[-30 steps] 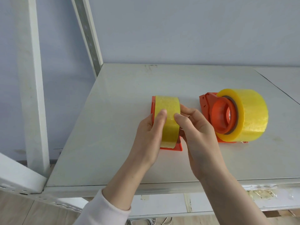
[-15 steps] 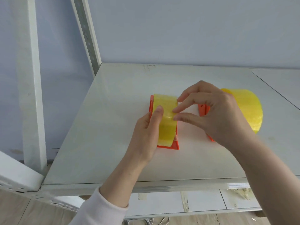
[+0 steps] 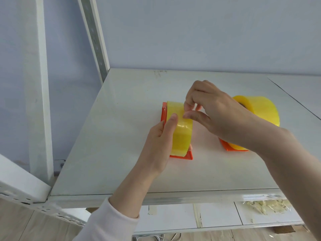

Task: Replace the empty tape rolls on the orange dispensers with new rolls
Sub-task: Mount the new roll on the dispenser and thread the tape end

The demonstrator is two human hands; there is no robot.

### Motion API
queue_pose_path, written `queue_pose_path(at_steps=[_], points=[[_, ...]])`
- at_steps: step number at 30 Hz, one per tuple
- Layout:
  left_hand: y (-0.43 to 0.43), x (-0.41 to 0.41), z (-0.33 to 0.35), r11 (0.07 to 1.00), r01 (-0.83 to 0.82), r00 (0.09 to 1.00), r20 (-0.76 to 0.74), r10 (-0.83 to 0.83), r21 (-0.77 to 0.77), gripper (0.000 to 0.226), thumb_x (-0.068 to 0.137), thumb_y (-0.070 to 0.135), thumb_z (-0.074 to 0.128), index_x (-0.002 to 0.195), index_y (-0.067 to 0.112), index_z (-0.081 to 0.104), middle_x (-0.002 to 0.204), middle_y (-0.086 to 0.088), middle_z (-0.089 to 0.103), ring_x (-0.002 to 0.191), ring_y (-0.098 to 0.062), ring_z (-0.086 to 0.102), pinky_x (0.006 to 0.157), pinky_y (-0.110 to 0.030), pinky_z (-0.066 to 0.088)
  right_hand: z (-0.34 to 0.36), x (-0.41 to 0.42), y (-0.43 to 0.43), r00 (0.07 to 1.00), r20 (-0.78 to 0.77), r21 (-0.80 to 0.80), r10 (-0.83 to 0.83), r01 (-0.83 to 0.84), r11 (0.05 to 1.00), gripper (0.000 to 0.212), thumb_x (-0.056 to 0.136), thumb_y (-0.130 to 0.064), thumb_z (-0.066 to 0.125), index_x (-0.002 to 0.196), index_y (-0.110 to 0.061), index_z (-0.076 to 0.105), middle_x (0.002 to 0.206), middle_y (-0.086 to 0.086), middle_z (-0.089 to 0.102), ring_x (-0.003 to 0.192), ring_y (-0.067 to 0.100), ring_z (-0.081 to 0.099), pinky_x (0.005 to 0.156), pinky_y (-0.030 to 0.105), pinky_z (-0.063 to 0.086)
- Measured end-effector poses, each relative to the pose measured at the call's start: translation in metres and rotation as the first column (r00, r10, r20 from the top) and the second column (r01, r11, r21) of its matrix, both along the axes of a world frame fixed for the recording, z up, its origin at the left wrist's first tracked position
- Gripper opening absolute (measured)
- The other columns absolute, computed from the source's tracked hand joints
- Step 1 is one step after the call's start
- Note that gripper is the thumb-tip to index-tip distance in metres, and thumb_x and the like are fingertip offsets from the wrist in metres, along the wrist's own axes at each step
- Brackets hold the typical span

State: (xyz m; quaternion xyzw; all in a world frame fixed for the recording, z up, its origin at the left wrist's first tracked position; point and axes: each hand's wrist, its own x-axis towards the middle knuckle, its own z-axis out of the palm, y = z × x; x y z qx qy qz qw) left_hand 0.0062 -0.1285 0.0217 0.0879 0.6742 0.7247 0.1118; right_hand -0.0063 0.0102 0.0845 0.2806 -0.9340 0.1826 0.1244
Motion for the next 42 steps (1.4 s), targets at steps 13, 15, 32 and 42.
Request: queue_pose_path(at_steps=[13,15,32,42], points=[[-0.006,0.011,0.005,0.999,0.025,0.999,0.020,-0.026,0.032,0.042,0.087,0.041,0.046,0.101,0.005,0.059,0.066,-0.006,0.072,0.062,-0.012,0.069,0.060,-0.023,0.057,0.018,-0.022,0.007,0.793,0.597,-0.735,0.125,0.477,0.483,0.023,0.096,-0.020,0.040,0.078,-0.015,0.053,0.072,-0.003,0.075,0.069,0.011,0.069,0.057,0.018,0.053],[-0.008,0.008,0.007,1.000,0.019,1.000,0.024,-0.019,0.021,0.031,0.091,0.036,0.048,0.103,0.009,0.059,0.068,-0.005,0.074,0.067,-0.018,0.070,0.071,-0.037,0.058,0.021,-0.021,0.015,0.686,0.674,-0.728,0.275,0.556,0.400,0.029,0.096,-0.027,0.036,0.083,-0.014,0.058,0.084,0.002,0.076,0.078,0.016,0.071,0.063,0.021,0.056],[-0.015,-0.001,0.017,0.983,0.157,0.988,0.030,-0.154,-0.096,0.019,0.089,0.036,0.048,0.083,0.021,0.057,0.062,-0.003,0.073,0.061,-0.015,0.069,0.058,-0.025,0.054,0.011,-0.029,-0.009,0.921,0.377,-0.679,-0.094,0.344,0.649,0.039,0.073,-0.008,0.072,0.107,-0.012,0.053,0.074,-0.001,0.070,0.067,0.008,0.066,0.069,0.017,0.054],[-0.022,-0.005,0.024,0.969,0.230,0.965,0.152,-0.214,-0.096,0.046,0.084,0.052,0.046,0.100,0.012,0.063,0.074,-0.007,0.077,0.069,-0.020,0.073,0.067,-0.031,0.057,0.020,-0.051,-0.015,0.884,0.466,-0.779,-0.034,0.428,0.458,0.056,0.080,-0.001,0.064,0.128,-0.008,0.036,0.077,0.004,0.060,0.066,0.013,0.064,0.064,0.027,0.059]])
